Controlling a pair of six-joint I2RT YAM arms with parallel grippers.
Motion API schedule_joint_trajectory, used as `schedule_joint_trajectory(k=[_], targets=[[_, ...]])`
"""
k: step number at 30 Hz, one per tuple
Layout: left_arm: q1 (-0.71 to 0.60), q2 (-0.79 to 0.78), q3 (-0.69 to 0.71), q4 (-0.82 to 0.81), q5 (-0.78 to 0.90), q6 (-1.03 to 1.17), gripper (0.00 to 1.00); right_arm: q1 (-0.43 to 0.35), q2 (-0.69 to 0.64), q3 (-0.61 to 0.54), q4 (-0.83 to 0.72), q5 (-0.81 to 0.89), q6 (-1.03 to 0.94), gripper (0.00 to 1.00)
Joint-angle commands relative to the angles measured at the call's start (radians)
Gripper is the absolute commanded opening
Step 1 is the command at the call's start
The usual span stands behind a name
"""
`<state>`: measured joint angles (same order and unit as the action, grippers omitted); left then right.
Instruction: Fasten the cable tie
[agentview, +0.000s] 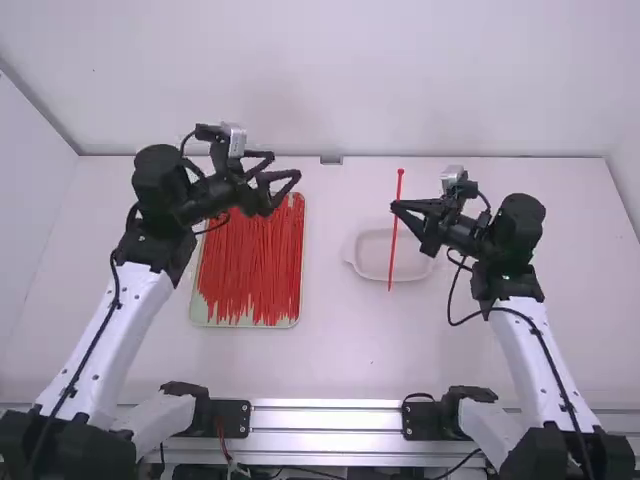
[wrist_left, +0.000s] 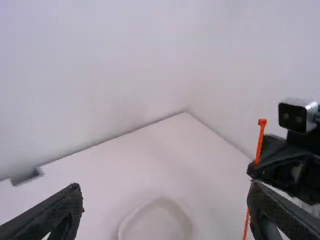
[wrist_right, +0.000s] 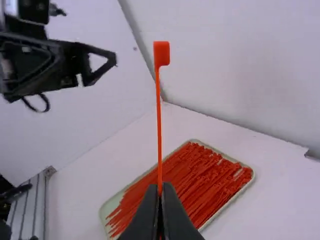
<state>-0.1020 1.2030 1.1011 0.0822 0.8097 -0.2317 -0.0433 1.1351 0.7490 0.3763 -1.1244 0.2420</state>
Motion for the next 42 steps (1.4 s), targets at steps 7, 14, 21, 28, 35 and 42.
schedule_joint_trajectory(k=[7,14,21,28,35,42], targets=[[0.003,0.185,0.166,-0.027,0.397,0.206,0.92,-0.018,0.004,0.037,0.124,-0.139,0.016,0.0],[-0.006,0.316,0.203,0.222,0.617,0.105,0.9,0.042,0.004,0.037,0.217,-0.1,0.033,0.0],[-0.023,0.36,0.201,0.436,0.66,-0.044,0.87,0.101,0.004,0.037,0.314,-0.01,0.05,0.0],[-0.054,0.36,0.201,0.487,0.645,-0.094,0.85,0.167,0.004,0.037,0.346,0.103,0.039,0.0],[-0.09,0.36,0.201,0.502,0.637,-0.093,0.81,0.188,0.004,0.037,0.362,0.138,0.038,0.0],[-0.13,0.36,0.202,0.519,0.583,-0.114,0.64,0.195,0.004,0.036,0.377,0.138,0.039,0.0]])
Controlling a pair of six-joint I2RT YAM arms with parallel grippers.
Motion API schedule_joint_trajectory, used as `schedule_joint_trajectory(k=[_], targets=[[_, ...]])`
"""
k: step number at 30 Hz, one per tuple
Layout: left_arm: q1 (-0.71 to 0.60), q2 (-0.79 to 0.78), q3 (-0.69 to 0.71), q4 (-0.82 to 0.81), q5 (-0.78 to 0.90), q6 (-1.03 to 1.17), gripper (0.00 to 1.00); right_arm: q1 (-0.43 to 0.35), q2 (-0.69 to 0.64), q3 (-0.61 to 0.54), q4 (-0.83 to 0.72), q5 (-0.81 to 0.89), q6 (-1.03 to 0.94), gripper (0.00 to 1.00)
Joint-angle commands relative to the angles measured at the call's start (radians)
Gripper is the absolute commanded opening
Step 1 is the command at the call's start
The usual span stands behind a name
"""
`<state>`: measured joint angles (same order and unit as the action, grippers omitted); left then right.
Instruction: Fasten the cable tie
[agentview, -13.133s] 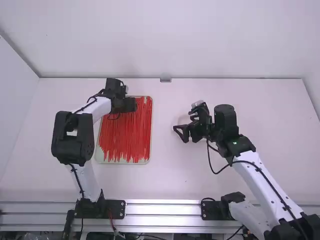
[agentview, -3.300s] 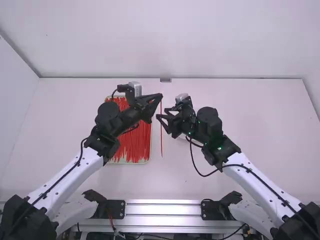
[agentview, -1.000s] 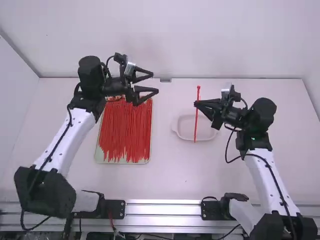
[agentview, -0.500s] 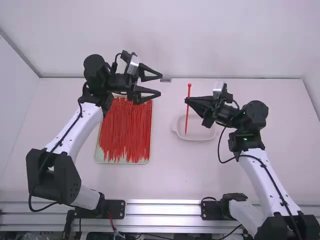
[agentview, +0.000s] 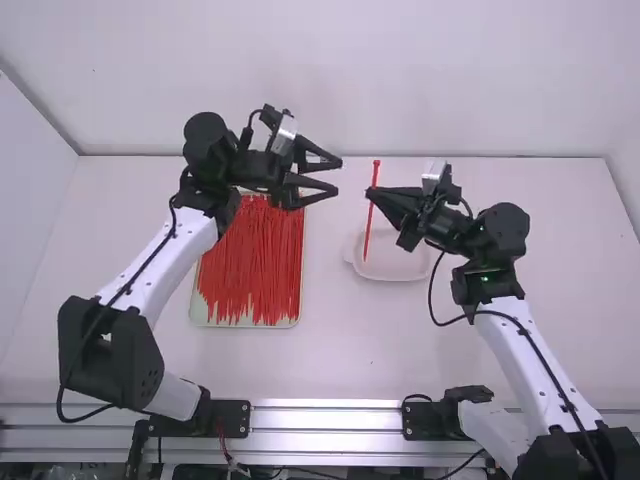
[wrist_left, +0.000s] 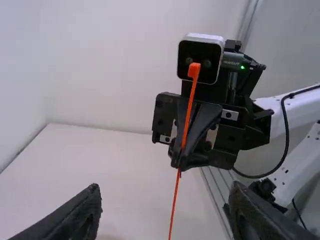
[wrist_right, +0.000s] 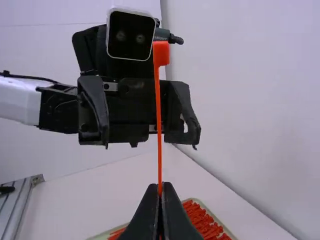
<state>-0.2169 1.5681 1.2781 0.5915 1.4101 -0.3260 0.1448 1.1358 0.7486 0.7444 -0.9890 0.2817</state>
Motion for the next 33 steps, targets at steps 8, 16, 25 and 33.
schedule_joint_trajectory(k=[8,16,25,33], targets=[[-0.047,-0.005,0.024,0.232,-0.015,-0.188,0.61,0.046,0.003,0.037,0.011,0.003,-0.001,0.0],[-0.06,-0.005,0.024,0.302,-0.068,-0.273,0.62,0.05,0.003,0.037,0.026,0.018,0.015,0.0],[-0.095,-0.005,0.024,0.344,-0.09,-0.293,0.62,0.105,0.003,0.037,0.043,0.061,0.006,0.0],[-0.098,-0.005,0.024,0.352,-0.092,-0.314,0.49,0.116,0.003,0.037,0.042,0.081,0.002,0.0]])
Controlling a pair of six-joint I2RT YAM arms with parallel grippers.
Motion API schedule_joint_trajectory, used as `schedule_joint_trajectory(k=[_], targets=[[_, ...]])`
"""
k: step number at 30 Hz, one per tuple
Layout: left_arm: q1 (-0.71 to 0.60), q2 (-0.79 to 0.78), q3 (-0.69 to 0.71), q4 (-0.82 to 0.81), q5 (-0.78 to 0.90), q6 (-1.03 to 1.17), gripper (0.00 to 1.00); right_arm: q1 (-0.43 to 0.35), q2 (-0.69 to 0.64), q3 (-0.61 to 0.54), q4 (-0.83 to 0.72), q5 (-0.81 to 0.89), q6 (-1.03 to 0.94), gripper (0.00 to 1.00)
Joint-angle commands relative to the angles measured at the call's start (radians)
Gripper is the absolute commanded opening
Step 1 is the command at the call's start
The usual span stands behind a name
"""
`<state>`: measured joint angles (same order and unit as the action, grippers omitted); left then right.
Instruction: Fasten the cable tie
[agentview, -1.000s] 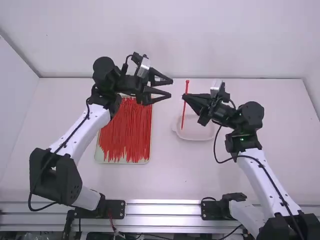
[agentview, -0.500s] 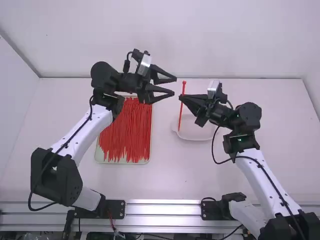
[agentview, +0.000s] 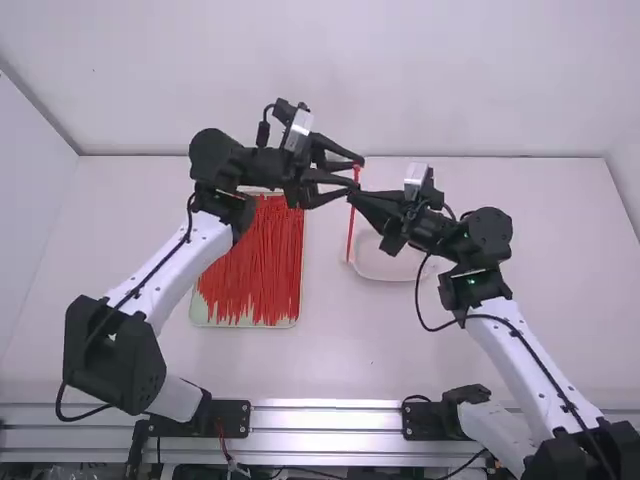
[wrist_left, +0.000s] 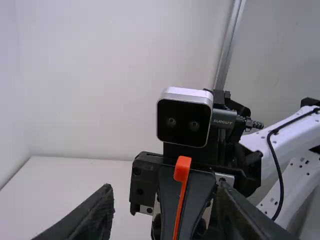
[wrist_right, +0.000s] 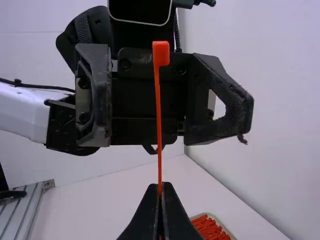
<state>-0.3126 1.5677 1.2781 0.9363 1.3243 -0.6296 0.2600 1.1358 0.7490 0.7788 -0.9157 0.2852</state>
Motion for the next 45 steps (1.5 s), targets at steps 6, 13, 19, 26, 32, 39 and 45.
schedule_joint_trajectory(k=[6,13,19,26,32,39,45], targets=[[-0.004,-0.004,0.024,0.008,-0.006,-0.01,0.36,0.001,0.003,0.036,0.007,0.008,-0.001,0.0],[-0.014,-0.004,0.024,0.019,-0.008,-0.01,0.31,0.003,0.003,0.036,0.007,0.008,-0.001,0.0],[-0.015,-0.004,0.024,0.019,-0.008,-0.01,0.2,-0.005,0.003,0.036,0.008,0.008,-0.001,0.0],[-0.015,-0.004,0.024,0.019,-0.007,-0.01,0.02,-0.004,0.003,0.036,0.008,0.005,-0.001,0.0],[-0.015,-0.004,0.024,0.019,-0.008,-0.01,0.02,-0.004,0.003,0.036,0.012,0.005,-0.001,0.02],[-0.015,-0.004,0.024,0.019,-0.008,-0.01,0.02,-0.004,0.003,0.036,0.009,0.023,0.002,0.87],[-0.006,-0.004,0.024,0.019,-0.013,-0.02,0.02,-0.018,0.003,0.036,-0.009,0.027,0.002,0.99]])
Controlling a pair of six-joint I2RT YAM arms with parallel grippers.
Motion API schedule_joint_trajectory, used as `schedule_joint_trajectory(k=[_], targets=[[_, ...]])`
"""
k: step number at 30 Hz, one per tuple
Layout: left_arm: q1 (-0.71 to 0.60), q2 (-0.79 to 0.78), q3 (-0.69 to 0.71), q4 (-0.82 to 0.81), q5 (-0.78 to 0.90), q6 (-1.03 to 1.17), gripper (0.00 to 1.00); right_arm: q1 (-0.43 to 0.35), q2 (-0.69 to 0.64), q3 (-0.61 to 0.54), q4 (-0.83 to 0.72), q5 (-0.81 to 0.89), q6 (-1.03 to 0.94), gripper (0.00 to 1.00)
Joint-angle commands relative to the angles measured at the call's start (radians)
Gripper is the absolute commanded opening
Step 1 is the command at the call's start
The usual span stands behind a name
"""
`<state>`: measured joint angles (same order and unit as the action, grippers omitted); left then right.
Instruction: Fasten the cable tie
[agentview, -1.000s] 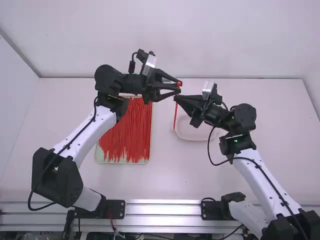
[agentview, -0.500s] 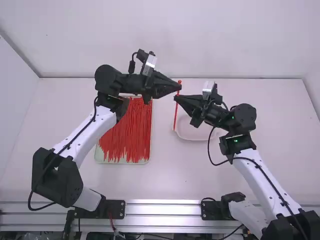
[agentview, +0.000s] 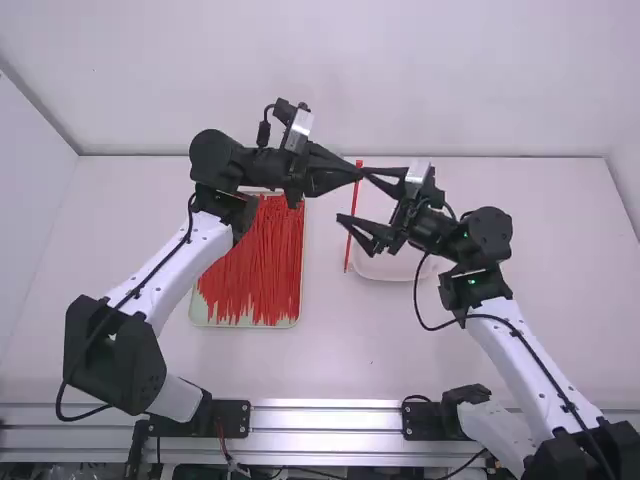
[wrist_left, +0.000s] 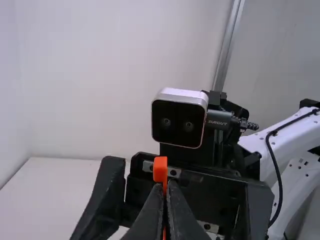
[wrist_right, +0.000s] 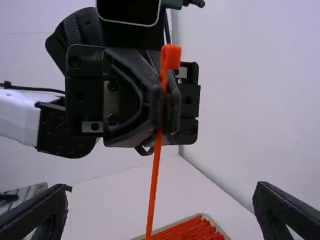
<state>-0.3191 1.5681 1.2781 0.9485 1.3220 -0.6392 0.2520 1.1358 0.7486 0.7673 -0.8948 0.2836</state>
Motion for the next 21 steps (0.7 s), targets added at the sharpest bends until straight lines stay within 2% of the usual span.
schedule_joint_trajectory(k=[1,5,12,21], targets=[[-0.001,-0.005,0.024,0.006,-0.019,-0.024,0.02,-0.018,0.003,0.036,0.003,0.005,0.003,0.99],[0.005,-0.005,0.024,0.005,-0.018,-0.024,0.02,-0.024,0.003,0.036,0.003,0.003,-0.035,0.99],[0.048,-0.005,0.024,-0.075,-0.034,-0.03,0.02,0.007,0.003,0.036,-0.035,0.004,-0.213,0.99],[0.136,-0.005,0.024,-0.077,-0.053,-0.203,0.02,-0.011,0.003,0.036,-0.042,0.002,-0.412,0.99]])
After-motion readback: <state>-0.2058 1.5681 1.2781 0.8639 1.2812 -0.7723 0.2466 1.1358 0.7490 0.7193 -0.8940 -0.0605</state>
